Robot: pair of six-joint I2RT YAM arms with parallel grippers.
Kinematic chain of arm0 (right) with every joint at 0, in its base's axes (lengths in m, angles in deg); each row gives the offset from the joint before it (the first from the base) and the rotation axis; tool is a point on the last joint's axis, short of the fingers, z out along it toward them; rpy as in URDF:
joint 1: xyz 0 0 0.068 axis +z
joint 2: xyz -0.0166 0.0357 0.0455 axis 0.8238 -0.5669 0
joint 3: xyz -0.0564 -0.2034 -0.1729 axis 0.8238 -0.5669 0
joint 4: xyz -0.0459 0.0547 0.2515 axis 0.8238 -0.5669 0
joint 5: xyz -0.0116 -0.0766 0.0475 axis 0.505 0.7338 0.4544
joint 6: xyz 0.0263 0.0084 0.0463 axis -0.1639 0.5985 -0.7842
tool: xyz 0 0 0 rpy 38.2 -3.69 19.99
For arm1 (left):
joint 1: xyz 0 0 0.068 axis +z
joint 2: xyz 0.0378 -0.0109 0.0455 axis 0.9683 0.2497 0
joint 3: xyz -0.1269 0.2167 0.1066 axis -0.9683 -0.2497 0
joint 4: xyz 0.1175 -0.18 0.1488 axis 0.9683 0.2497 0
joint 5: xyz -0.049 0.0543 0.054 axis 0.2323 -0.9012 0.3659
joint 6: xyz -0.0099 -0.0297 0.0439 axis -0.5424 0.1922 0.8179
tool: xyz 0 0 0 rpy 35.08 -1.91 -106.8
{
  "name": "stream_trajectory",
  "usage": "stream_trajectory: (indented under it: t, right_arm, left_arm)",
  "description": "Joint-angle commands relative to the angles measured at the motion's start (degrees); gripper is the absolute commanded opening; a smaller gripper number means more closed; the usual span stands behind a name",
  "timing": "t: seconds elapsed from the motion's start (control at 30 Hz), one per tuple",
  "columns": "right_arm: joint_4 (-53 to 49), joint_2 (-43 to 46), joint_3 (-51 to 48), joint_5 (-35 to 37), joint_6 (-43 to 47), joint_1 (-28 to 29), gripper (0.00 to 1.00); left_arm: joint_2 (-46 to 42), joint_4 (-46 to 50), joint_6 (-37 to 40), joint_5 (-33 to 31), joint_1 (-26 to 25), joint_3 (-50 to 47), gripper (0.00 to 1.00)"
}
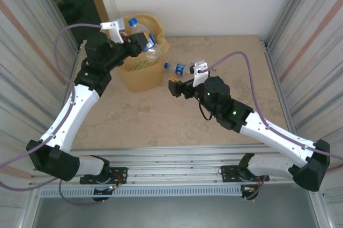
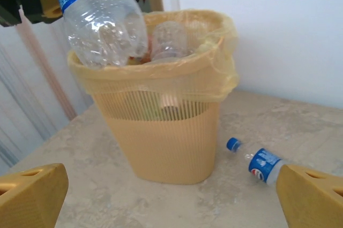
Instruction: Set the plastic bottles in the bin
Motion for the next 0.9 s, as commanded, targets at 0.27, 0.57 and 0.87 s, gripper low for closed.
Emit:
stream_trajectory:
  t: [0.27,0.57,0.87]
  right_arm:
    - [-3.27,1.38,-1.77,3.17,-3.13,-0.6,0.98]
    - [-4.0,-0.2,-1.08,2.37,-4.14,-1.14,0.98]
    - [-4.16,-1.36,-0.47,1.26,-5.07,-2.03,0.98]
  left_arm:
    - [9.87,5.03,1.07,-11.41,8.1,8.15,0.27]
    - [16.85,11.89,5.79,-12.72,8.9,15.17,0.31]
    - [19.3,15.55,7.97,-9.72,8.82,15.15,0.41]
